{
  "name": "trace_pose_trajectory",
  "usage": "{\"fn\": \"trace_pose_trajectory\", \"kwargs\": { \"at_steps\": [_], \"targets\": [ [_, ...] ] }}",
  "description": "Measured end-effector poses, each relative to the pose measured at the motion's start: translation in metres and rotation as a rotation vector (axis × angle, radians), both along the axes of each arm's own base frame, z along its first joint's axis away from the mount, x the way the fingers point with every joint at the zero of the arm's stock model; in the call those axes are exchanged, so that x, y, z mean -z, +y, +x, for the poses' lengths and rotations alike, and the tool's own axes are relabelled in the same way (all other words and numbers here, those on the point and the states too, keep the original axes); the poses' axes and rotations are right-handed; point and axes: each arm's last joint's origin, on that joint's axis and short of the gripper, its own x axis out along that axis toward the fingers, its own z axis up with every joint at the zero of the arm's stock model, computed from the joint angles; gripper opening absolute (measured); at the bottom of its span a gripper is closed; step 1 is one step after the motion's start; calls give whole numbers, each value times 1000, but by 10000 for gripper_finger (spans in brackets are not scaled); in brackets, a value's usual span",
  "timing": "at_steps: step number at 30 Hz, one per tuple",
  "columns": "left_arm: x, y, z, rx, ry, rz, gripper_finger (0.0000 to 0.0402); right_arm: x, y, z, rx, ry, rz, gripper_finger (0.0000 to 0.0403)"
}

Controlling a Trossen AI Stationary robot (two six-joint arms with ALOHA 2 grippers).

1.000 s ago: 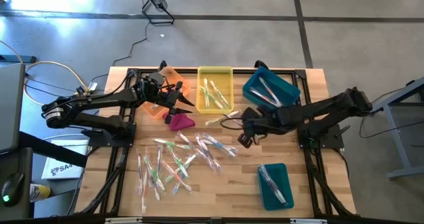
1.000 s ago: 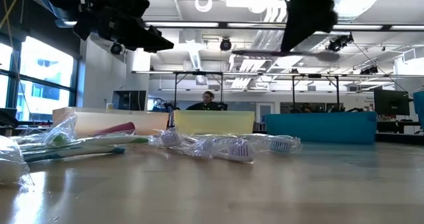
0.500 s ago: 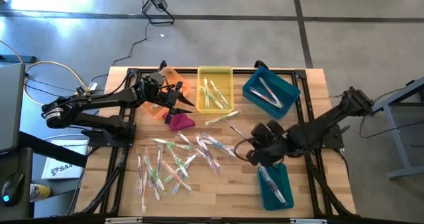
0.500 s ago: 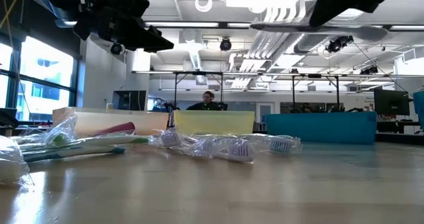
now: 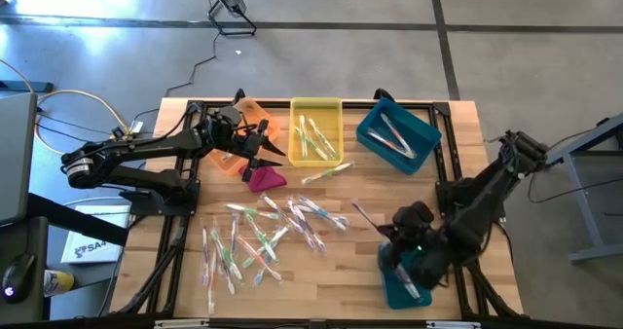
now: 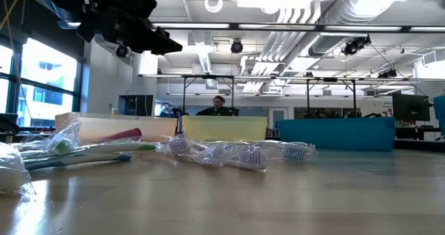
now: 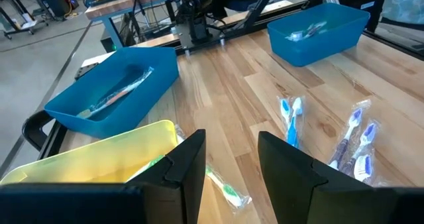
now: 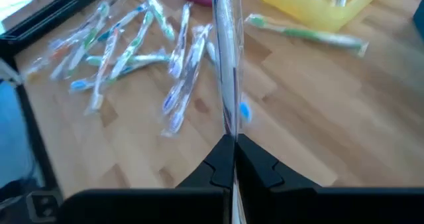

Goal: Pick & Place Toothbrushes
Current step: Put the purple toothbrush into the bottom blue bin

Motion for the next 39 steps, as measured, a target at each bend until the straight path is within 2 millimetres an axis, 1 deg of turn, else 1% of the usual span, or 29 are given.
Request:
{"fn": "trace_pose_trajectory", "kwargs": {
  "at_steps": [4, 10, 15, 22, 26, 33, 36, 39],
  "targets": [
    [0, 0, 0, 0, 0, 0, 134, 12, 15, -5, 29, -6, 8, 3],
    [0, 0, 0, -3, 1, 0, 134, 35, 30, -4, 92, 11, 22, 3],
    [0, 2, 0, -59, 10, 17, 134, 50, 43, -7, 136, 7, 65, 3],
    [1, 3, 0, -111, 19, 33, 134, 58, 63, -21, 148, -23, 162, 3],
    [1, 4, 0, -121, 20, 36, 134, 60, 72, -30, 111, -10, 192, 3],
    [1, 4, 0, -124, 20, 37, 134, 63, 86, -50, 32, 43, 207, 3],
    [1, 4, 0, -124, 20, 37, 134, 70, 92, -57, 18, 43, 189, 3],
    [1, 4, 0, -124, 19, 37, 134, 80, 97, -60, 47, 42, 189, 3]
  ]
}}
